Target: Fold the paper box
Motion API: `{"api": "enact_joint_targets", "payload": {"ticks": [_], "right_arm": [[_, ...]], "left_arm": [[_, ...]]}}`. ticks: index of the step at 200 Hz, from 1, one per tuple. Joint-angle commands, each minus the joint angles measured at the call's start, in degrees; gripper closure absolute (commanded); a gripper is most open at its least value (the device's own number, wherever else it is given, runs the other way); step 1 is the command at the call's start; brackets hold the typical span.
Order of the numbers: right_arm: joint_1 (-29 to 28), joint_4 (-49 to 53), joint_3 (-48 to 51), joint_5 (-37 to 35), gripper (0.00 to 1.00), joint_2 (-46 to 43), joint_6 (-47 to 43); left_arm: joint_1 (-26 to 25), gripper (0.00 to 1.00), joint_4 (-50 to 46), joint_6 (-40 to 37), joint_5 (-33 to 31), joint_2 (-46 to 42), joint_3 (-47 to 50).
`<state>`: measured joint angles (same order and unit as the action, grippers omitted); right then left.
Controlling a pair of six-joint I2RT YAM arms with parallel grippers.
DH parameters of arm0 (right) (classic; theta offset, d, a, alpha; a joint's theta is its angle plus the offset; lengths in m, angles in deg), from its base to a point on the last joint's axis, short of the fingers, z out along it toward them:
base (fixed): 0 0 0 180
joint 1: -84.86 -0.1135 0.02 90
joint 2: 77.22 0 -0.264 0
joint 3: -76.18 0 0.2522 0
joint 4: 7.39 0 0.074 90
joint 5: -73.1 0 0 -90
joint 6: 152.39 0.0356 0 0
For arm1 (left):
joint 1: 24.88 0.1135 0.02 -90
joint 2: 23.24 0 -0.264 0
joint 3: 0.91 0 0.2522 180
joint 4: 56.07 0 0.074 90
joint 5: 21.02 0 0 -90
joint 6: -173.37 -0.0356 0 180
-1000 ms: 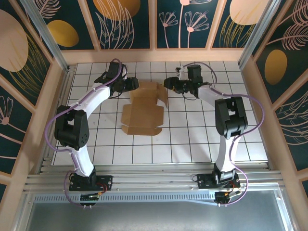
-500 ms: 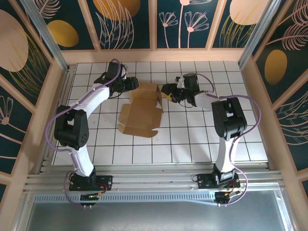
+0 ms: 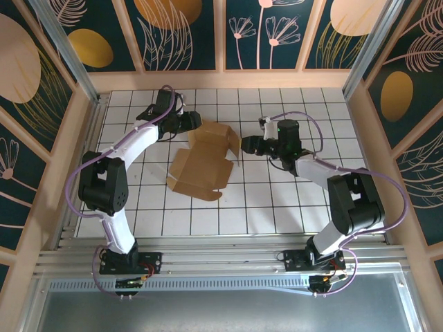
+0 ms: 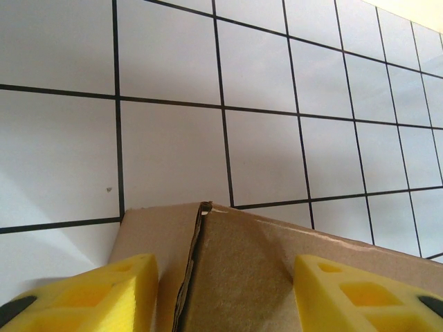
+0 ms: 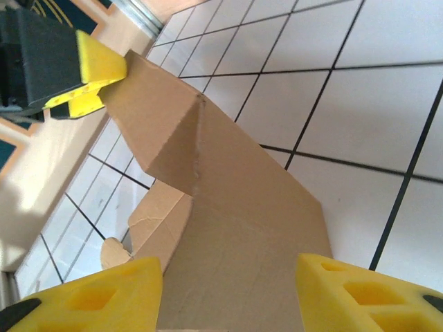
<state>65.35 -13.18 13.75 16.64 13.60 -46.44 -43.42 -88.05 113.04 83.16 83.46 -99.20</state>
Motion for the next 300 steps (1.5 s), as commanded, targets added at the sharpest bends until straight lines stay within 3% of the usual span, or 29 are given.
{"api": "enact_joint_targets", "payload": {"ticks": [1,32,85,109,129,176,233,264,281,300], "right_arm": [[-0.1,-0.73,0.8,-3.27,0.48,-0.4,-7.27],[-1.55,2.39,-2.13,-5.57,0.55,2.36,-9.65],[-6.06,-0.08,-1.73,-6.26,0.54,6.35,-10.35],[-6.25,0.58,-3.0,-10.03,0.52,6.96,-11.21],[-6.53,2.32,-4.06,-12.52,0.48,7.26,-15.11],[-8.5,11.52,-10.35,-10.63,0.46,12.26,-25.74],[-8.28,8.14,-16.94,-9.93,0.49,16.14,-21.17],[-7.27,6.25,-18.79,-6.17,0.51,17.31,-15.8],[-7.39,6.58,-16.04,-5.17,0.47,15.85,-21.37],[-6.18,7.09,-10.83,-8.84,0.43,12.24,-30.86]], "left_arm": [[-0.38,0.46,-1.63,0.17,1.03,0.47,0.28],[-0.35,0.46,-1.65,0.21,1.39,0.64,0.67],[-0.36,0.46,-1.55,0.3,1.4,0.26,0.99],[-0.4,0.47,-1.99,0.04,1.12,-0.07,0.77],[-0.36,0.47,-2.17,0.04,0.78,-0.42,0.68],[-0.36,0.47,-2.08,0.04,1.29,0.02,0.12],[-0.46,0.47,-3.96,-2.7,2.74,1.06,0.03],[-0.51,0.47,-5.47,-3.65,2.53,1.6,-0.53],[-0.49,0.47,-5.96,-3.74,2.11,1.7,-1.13],[-0.46,0.47,-6.89,-4.43,0.81,1.59,-2.22]]}}
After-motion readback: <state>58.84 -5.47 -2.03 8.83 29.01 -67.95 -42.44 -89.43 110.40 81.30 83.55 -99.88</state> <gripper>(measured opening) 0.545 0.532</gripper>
